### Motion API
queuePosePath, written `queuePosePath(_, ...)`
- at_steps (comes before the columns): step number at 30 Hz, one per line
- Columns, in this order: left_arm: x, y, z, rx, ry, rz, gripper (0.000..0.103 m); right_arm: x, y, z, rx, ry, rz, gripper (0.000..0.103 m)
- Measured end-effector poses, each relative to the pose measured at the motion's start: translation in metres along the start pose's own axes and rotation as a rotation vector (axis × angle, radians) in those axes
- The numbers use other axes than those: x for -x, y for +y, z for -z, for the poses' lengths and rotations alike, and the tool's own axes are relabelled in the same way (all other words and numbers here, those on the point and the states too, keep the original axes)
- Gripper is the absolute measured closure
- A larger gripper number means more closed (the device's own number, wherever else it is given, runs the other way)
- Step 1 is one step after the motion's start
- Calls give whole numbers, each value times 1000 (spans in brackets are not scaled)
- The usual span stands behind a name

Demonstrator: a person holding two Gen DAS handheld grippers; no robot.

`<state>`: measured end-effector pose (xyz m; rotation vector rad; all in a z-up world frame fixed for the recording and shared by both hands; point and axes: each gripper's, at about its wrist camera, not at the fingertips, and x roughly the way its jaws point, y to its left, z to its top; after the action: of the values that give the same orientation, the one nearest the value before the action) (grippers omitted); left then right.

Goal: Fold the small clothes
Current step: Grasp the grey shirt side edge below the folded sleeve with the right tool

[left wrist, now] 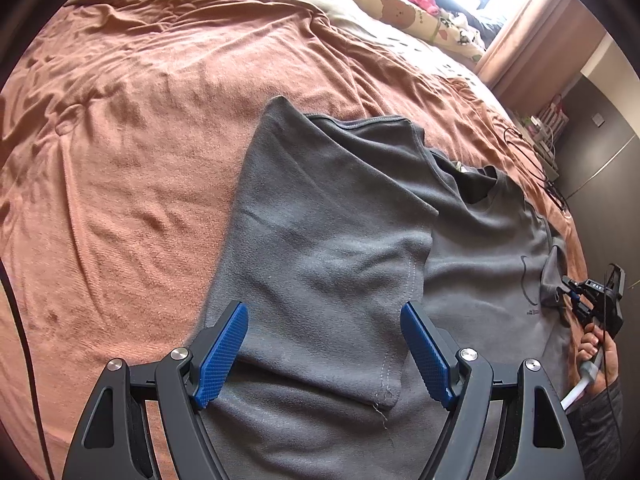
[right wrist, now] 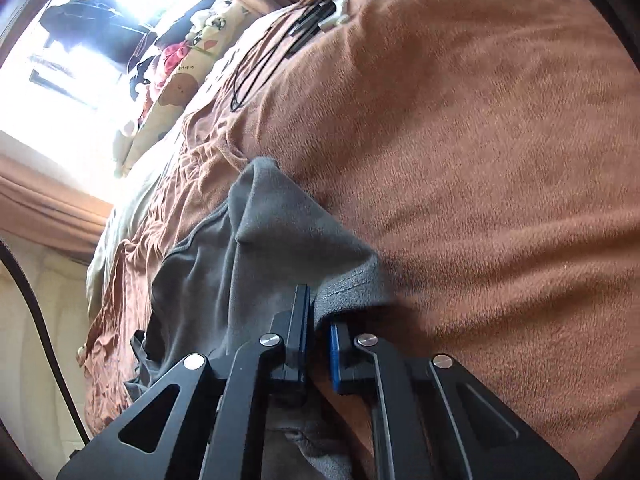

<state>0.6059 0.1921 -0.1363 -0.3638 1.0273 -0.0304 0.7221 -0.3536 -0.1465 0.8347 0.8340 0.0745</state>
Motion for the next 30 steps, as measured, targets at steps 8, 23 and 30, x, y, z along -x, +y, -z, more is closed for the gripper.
queuePosePath(8,8,13,1,25,-11,-4,23,9,89,18,232,-62,-85,101)
queuePosePath(23,14,24,0,37,-17,-13,23,-63,172,39,519,118,-69,101)
queuePosePath(30,7,-1,-6,4,-12,12,23,-39,167,40,504,83,-134,17)
